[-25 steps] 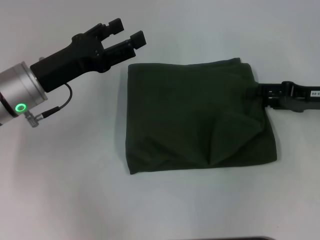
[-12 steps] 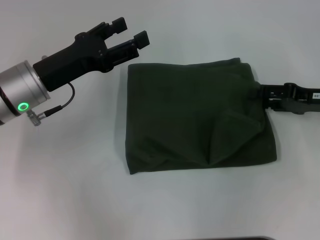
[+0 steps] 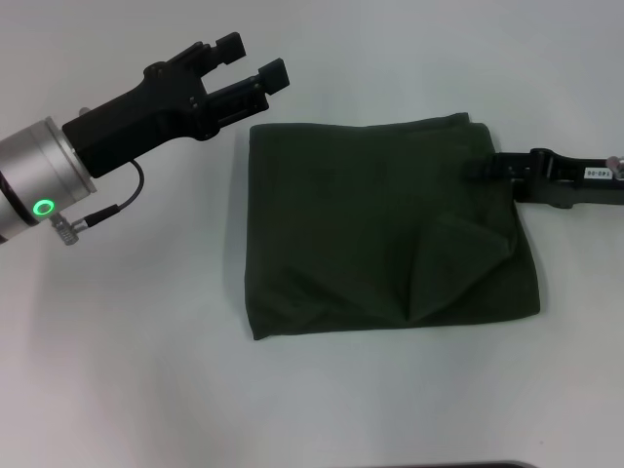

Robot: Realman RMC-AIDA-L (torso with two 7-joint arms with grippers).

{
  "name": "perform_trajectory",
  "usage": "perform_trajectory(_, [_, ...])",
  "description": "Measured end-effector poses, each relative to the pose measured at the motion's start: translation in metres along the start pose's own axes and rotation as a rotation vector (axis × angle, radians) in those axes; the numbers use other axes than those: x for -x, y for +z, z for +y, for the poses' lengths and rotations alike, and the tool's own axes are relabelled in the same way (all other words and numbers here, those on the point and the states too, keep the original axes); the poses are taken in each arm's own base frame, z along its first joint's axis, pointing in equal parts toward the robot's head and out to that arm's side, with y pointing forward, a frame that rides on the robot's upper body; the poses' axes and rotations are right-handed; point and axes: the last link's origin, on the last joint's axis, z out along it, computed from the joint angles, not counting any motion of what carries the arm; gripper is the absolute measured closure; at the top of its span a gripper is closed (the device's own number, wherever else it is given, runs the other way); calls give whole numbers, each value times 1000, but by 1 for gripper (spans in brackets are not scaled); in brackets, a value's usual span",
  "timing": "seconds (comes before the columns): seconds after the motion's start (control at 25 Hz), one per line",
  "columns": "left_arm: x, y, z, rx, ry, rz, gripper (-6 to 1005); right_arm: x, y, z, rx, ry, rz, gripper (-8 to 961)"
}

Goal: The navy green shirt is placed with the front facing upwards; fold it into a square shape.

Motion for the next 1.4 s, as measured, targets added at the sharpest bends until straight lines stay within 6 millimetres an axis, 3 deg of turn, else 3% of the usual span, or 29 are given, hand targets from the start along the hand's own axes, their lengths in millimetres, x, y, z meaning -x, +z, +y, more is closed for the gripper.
perform_trajectory(0.48, [-1, 0, 0, 3, 9, 4, 112, 2, 8, 3, -4, -13, -2, 254])
perform_trajectory(0.72, [-1, 0, 0, 4, 11, 4, 112, 2, 8, 5, 4, -32, -1, 445])
perform_trajectory(0.92, [-2, 0, 0, 4, 11, 4, 112, 4, 12, 8, 12, -57, -8, 689])
perform_trajectory(1.28, [-2, 0, 0, 4, 11, 4, 111, 12, 17, 17, 29, -90, -17, 879])
perform_trajectory(1.4, [-2, 0, 0, 4, 11, 4, 112, 14, 18, 21, 53, -97, -26, 879])
